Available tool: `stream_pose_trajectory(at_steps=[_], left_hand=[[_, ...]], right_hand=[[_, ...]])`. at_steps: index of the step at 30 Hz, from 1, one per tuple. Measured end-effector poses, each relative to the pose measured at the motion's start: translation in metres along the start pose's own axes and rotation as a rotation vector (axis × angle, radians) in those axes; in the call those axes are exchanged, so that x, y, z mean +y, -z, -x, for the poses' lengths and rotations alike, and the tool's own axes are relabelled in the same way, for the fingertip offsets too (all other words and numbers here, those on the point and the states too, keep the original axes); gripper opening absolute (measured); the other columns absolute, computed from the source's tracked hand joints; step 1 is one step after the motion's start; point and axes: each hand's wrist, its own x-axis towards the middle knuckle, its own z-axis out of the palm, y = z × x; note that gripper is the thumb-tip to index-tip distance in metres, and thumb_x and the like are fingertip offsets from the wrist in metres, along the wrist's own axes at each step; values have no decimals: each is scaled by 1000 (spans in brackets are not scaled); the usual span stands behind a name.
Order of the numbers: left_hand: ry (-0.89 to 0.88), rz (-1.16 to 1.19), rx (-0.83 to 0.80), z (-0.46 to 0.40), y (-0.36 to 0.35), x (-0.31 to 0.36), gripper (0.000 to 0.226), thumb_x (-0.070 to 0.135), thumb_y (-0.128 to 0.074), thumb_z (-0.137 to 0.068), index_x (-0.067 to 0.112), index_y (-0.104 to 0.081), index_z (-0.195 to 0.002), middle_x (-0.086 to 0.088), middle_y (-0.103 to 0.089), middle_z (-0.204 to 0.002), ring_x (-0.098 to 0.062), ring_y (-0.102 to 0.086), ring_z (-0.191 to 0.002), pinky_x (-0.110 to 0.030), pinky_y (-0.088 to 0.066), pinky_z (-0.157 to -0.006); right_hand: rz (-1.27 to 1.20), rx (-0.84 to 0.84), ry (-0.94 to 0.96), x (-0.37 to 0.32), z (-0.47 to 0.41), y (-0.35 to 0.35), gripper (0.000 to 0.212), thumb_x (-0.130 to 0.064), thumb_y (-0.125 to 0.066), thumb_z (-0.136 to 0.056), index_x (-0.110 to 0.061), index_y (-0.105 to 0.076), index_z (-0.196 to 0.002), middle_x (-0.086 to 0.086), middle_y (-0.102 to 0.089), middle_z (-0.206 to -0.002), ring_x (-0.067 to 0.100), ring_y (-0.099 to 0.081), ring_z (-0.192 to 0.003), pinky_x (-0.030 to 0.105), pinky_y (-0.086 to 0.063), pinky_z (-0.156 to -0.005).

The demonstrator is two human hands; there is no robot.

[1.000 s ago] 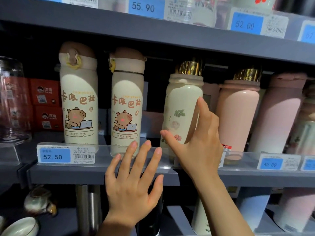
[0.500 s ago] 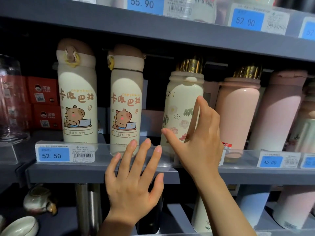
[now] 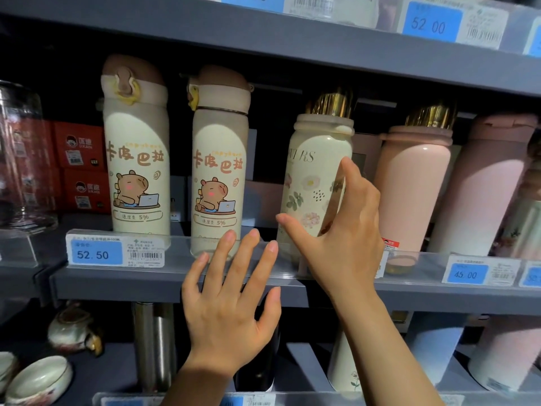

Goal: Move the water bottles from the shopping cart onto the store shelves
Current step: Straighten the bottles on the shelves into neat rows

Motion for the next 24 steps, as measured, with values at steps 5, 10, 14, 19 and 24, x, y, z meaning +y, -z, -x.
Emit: stream_pose_trajectory(at_steps=[5, 10, 14, 19, 24], left_hand=[[5, 0, -15, -1, 1, 0, 44, 39, -37, -97, 26, -45, -138, 1, -45, -144, -24, -40, -135, -43, -26, -107], [16, 11, -23, -1, 2, 1, 44, 38, -37, -97, 26, -47, -138, 0, -49, -143, -24, -41, -135, -43, -27, -107], [25, 14, -46, -2, 4, 2, 44, 40, -35, -98, 27, -44, -139, 1, -45, -145, -24, -39, -137, -42, -25, -109], [29, 11, -69, -2, 5, 2, 44, 40, -33, -99, 26, -44, -139, 1, -44, -146, -24, -37, -138, -41, -23, -110], [29, 12, -75, -2, 7, 3, 44, 39, -34, -99, 25, -45, -139, 0, -46, -146, -25, -37, -138, -42, -24, -110]], right_hand=[[-86, 0, -16, 1, 2, 3, 93, -45, -71, -69, -31, -18, -144, 1, -47, -132, 21, -53, -113, 35, -48, -78], [-41, -9, 16, 1, 4, 2, 85, -45, -64, -74, -29, -19, -145, -2, -44, -141, 19, -50, -119, 28, -39, -75], [11, -8, -4, 0, 1, 0, 95, -63, -65, -69, -28, -19, -144, 6, -45, -134, 26, -51, -115, 30, -40, -72], [-52, -23, -32, 2, 2, 2, 93, -50, -69, -70, -28, -19, -146, 3, -48, -136, 24, -51, -118, 31, -41, -80], [-29, -88, 6, 0, 3, 4, 88, -47, -59, -74, -36, -10, -146, -4, -48, -140, 21, -55, -115, 27, -35, -73]])
